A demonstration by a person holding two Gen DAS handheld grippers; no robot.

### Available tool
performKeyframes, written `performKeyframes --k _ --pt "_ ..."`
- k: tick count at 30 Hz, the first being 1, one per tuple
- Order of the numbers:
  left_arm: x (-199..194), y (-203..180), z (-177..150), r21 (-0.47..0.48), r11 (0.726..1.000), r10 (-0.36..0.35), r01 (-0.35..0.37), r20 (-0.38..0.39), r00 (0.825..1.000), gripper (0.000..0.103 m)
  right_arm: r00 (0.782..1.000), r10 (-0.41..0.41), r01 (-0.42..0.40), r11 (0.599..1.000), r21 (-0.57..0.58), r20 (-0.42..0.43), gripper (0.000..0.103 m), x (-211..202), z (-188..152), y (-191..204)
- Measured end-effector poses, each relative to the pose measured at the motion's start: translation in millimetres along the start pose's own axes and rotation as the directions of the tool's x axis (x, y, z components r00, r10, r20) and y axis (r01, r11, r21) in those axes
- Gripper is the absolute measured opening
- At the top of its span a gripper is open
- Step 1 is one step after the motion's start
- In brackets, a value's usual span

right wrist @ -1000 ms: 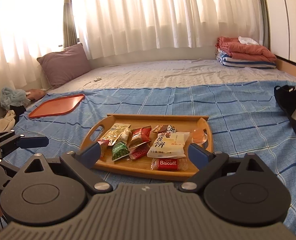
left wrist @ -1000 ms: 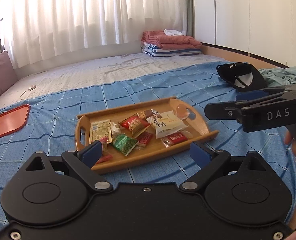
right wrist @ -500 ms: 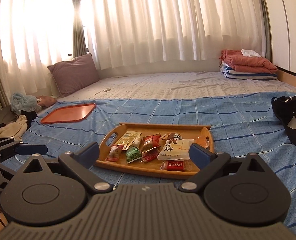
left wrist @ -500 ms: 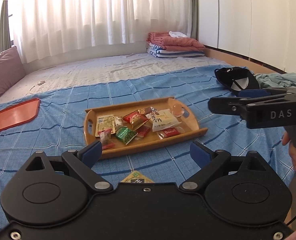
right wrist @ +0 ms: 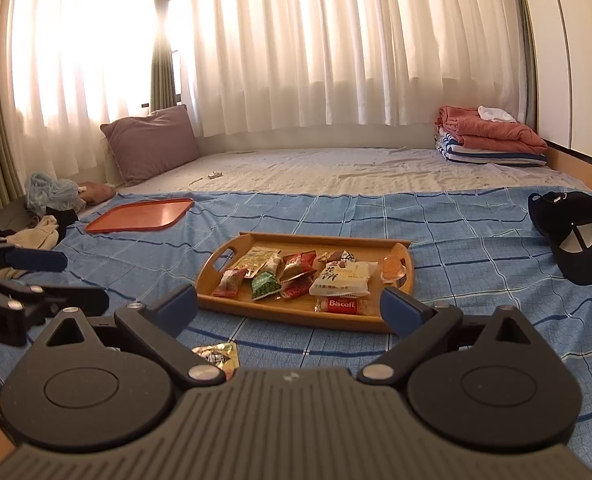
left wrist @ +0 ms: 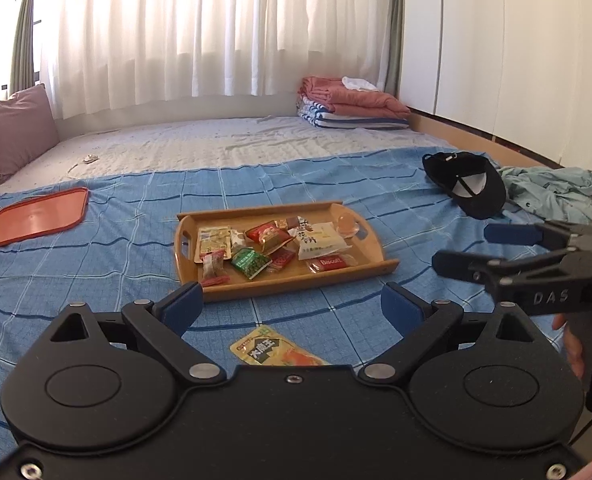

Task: Organize snacks
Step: 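Move both tools back to the yellow packet and red bar, then grasp the red chocolate bar with the right gripper while the left grasps the yellow packet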

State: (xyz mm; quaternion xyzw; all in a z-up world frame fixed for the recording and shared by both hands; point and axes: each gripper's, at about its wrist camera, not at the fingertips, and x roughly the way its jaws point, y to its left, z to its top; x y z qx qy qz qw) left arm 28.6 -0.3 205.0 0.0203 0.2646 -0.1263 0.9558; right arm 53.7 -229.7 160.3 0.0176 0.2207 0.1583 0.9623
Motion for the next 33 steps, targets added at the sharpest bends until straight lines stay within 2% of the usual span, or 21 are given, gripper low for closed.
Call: performKeyframes --k 4,10,16,21,24,28,33 --pt "3 -2 -12 0.014 1.0 0.019 -0.019 -0.003 1.0 0.096 1.0 -0.014 0.014 0.999 -0.04 -0.004 0.101 -3 -16 8" --pt "28 -2 -48 0.035 0.998 0.047 -0.046 -0.039 0.998 0.096 1.0 -0.014 0.015 0.997 -0.073 0.006 0.101 -4 -51 24" --pt "53 7 -72 -0.01 0.999 0.041 -0.042 -0.067 0.997 0.096 1.0 -0.023 0.023 0.991 -0.129 -0.002 0.101 3 -87 39" --pt "79 14 -82 -0.047 0.998 0.033 -0.038 -0.111 0.993 0.096 0.999 -0.023 0.027 0.986 -0.163 0.026 0.1 6 -114 48" --pt "94 16 -86 -0.051 0.996 0.062 -0.068 -0.12 0.991 0.096 0.999 -0.02 0.026 0.981 -0.193 0.029 0.099 12 -126 56" --pt "117 21 -88 -0.079 0.993 0.079 -0.091 -0.15 0.986 0.096 1.0 0.0 0.004 0.978 -0.207 0.018 0.094 23 -141 65" --pt "137 33 -86 -0.148 0.982 0.089 -0.115 -0.174 0.981 0.096 0.998 0.042 -0.052 0.982 -0.179 -0.056 0.077 45 -155 78"
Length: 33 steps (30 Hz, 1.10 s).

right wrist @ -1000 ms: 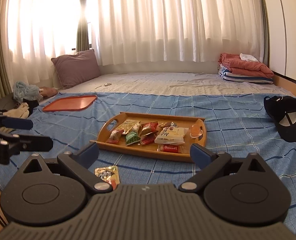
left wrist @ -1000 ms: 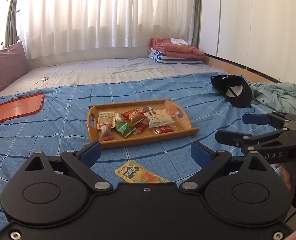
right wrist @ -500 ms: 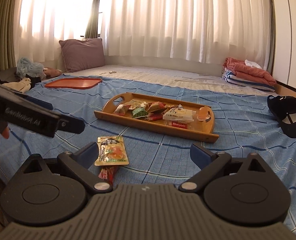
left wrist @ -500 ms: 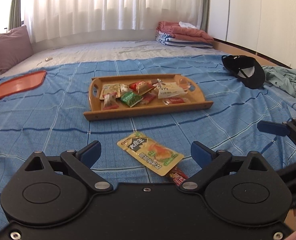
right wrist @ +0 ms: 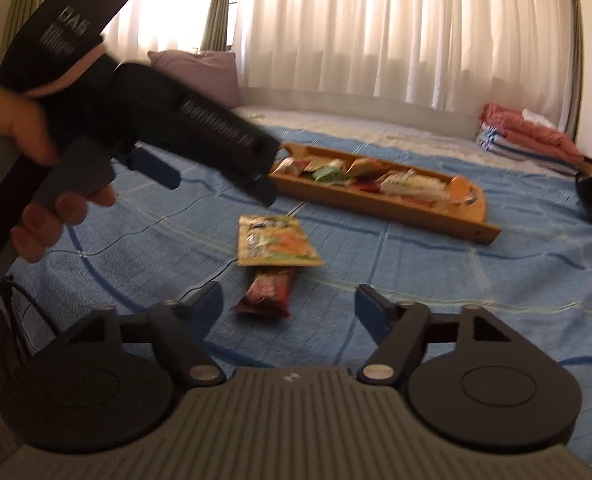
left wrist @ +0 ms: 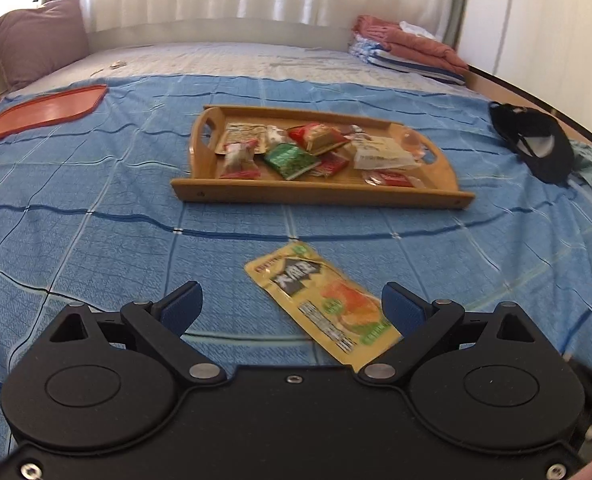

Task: Organize snacks
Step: 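Grasp the red chocolate bar with the right gripper while the left grasps the yellow packet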

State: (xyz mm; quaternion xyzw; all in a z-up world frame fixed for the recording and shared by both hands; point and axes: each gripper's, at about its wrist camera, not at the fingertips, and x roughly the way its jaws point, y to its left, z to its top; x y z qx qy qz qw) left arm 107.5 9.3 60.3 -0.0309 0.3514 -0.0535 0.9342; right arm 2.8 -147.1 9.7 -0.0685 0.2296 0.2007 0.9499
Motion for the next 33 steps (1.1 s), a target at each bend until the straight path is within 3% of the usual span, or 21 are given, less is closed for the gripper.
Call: performKeyframes --k 4,7,10,15,22,27,28,29,31,33 --pt "11 8 3 -0.04 0.999 0.023 -0.023 -0.013 1.0 0.096 0.999 0.022 -0.021 0.999 0.035 -0.025 0.067 19 -3 6" --pt "19 13 6 -0.074 0.997 0.016 -0.018 -0.027 0.999 0.096 0.997 0.049 -0.046 0.998 0.051 -0.053 0.04 29 -3 9" --pt "25 10 7 -0.079 0.997 0.015 -0.017 -0.03 0.999 0.096 0.998 0.035 -0.033 0.998 0.052 -0.044 0.04 25 -3 7" --pt "36 -4 7 -0.087 0.995 0.039 -0.04 -0.017 0.999 0.096 0.997 -0.072 0.074 0.995 0.067 -0.034 0.041 6 -8 -1" --pt "58 -29 6 -0.129 0.992 0.003 -0.009 -0.051 0.999 0.096 0.971 -0.234 0.236 0.969 0.069 -0.042 0.042 -16 -21 -20" --pt "79 -47 4 -0.115 0.989 0.08 -0.09 -0.086 0.993 0.096 0.96 -0.278 0.281 0.955 0.093 -0.044 0.042 -22 -25 -32" --pt "82 -50 3 -0.107 0.988 0.101 -0.111 -0.089 0.991 0.096 0.959 -0.282 0.284 0.954 0.098 -0.039 0.047 -22 -26 -34" --pt "84 -51 2 -0.099 0.987 0.119 -0.128 -0.092 0.989 0.094 0.958 -0.284 0.286 0.953 0.101 -0.037 0.054 -23 -26 -35" --pt "86 -54 0 -0.085 0.983 0.156 -0.163 -0.089 0.984 0.084 0.958 -0.286 0.288 0.952 0.103 -0.029 0.059 -24 -27 -36" --pt "86 -55 -2 -0.048 0.982 0.177 -0.181 -0.07 0.982 0.069 0.958 -0.286 0.287 0.952 0.106 -0.022 0.065 -24 -26 -37"
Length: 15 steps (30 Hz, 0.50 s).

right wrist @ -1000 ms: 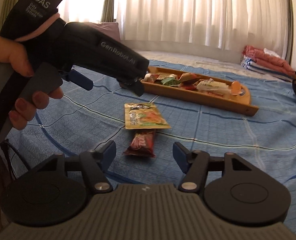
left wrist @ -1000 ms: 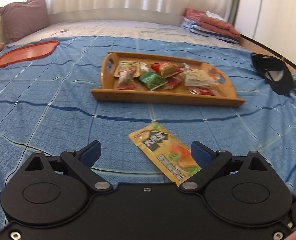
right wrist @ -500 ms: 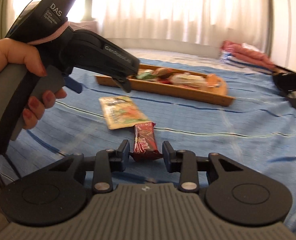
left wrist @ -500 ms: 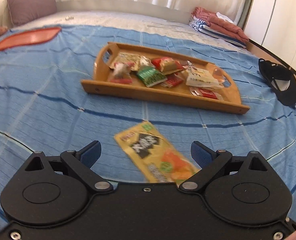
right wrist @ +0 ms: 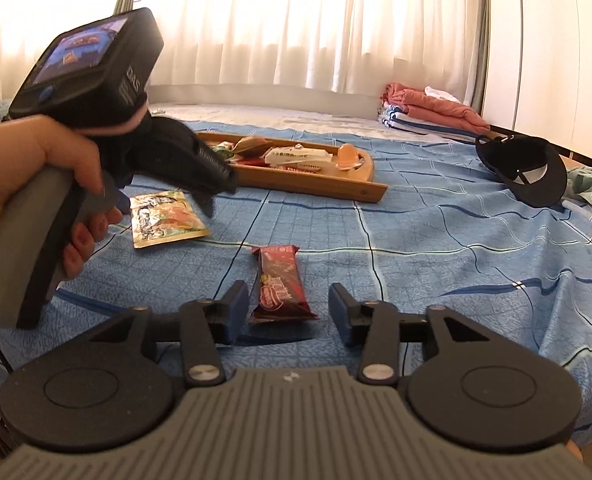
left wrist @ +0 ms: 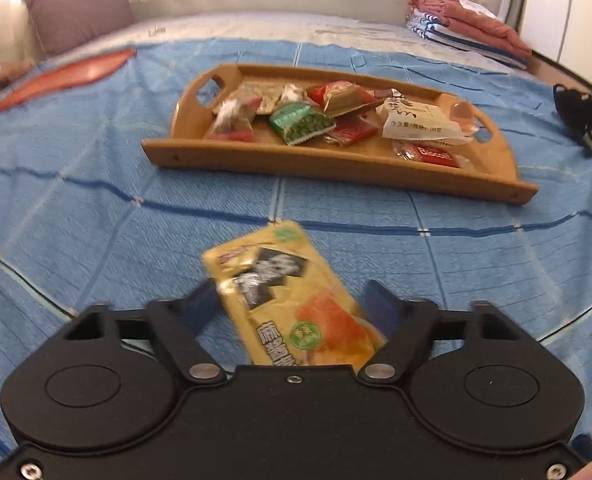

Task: Organize snacks
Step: 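Grasp the red chocolate bar with the right gripper while the left grasps the yellow packet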

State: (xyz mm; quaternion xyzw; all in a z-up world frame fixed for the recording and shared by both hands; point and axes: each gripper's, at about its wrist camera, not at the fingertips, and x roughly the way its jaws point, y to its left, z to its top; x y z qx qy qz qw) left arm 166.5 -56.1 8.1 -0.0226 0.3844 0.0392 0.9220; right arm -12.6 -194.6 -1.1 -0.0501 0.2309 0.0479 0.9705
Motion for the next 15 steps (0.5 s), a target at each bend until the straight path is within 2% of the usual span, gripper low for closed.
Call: performKeyframes --k 2,6,10,15 --pt "-2 1 -1 0.026 1.0 -0.017 0.016 0.003 1.0 0.065 1.0 0.007 -0.007 1.0 0.004 0.004 0.071 1 1 0" --pt "-11 9 -5 0.06 0.997 -0.058 0.058 -0.003 0.998 0.062 1.0 0.015 -0.015 1.0 0.0 0.005 0.073 4 2 3" --pt "-24 17 -12 0.09 0.99 -0.112 0.112 -0.003 0.994 0.062 1.0 0.016 -0.016 1.0 0.006 0.006 0.075 9 3 5" --pt "-35 27 -22 0.142 0.969 -0.199 0.201 -0.029 0.98 0.064 1.0 0.008 -0.008 1.0 0.021 0.021 0.081 13 6 2"
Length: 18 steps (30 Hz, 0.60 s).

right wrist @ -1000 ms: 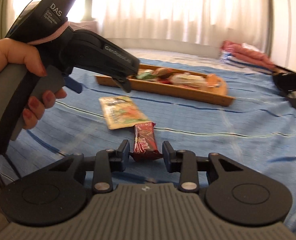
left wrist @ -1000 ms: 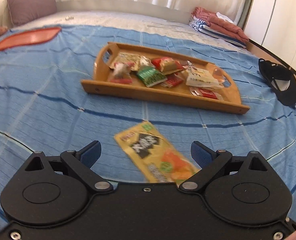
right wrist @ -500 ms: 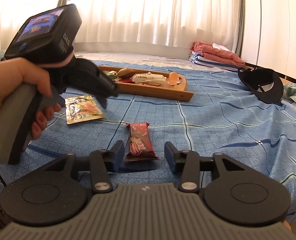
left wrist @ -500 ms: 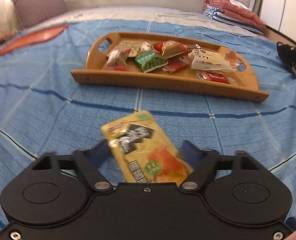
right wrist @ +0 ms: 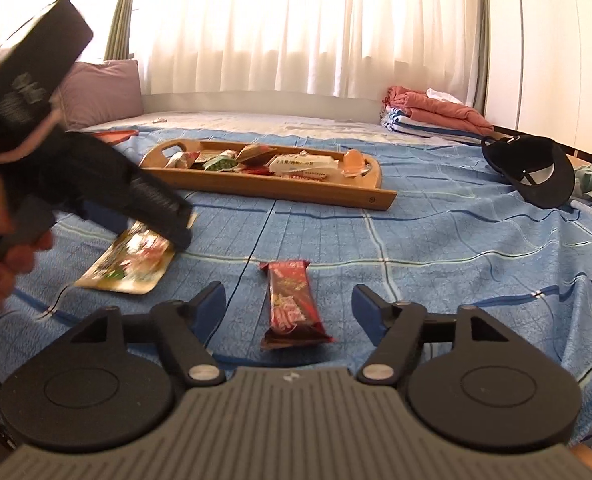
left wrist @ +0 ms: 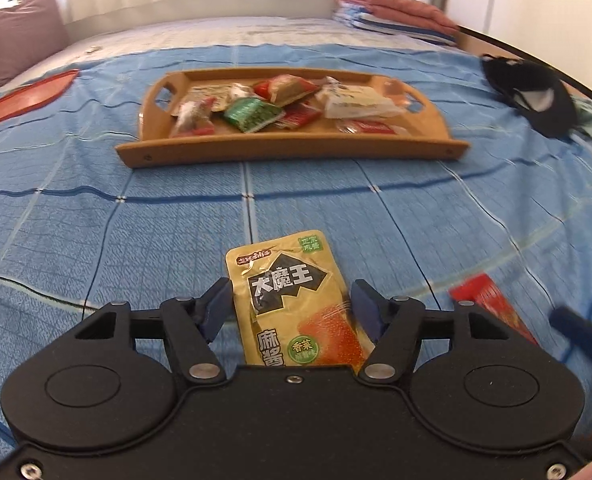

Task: Organize snacks
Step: 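Grasp the red chocolate bar with the right gripper while the left grasps the yellow packet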

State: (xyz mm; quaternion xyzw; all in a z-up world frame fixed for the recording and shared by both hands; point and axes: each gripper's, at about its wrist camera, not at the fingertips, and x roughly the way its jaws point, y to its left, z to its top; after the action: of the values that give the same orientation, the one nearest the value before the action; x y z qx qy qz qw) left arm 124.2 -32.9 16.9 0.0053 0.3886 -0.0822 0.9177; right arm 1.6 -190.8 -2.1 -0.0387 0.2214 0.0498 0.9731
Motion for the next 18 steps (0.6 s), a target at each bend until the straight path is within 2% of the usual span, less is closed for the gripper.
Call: performKeyframes --k 5,8,12,16,18 --pt "-6 -1 -8 0.066 0.998 -0.002 0.002 -0.001 1.0 0.067 1.0 -0.005 0.005 1.0 -0.005 -0.011 0.081 5 3 -3" --pt "-10 -4 -11 0.048 0.999 0.018 -0.018 0.003 1.0 0.084 1.0 -0.005 0.005 1.0 0.006 -0.018 0.079 10 6 -5" --pt "-12 -6 -17 -0.006 0.998 0.058 -0.058 0.023 0.998 0.082 0.999 0.008 -0.007 1.0 0.026 -0.037 0.073 17 8 -7" --pt "-9 -9 -23 -0.01 0.996 0.092 -0.092 0.04 0.995 0.079 0.998 0.018 -0.015 0.999 0.04 -0.066 0.065 23 5 -7" --pt "-9 -11 -25 -0.008 0.995 0.096 -0.095 0.05 0.994 0.074 0.998 0.017 -0.014 0.999 0.039 -0.065 0.064 23 2 -6"
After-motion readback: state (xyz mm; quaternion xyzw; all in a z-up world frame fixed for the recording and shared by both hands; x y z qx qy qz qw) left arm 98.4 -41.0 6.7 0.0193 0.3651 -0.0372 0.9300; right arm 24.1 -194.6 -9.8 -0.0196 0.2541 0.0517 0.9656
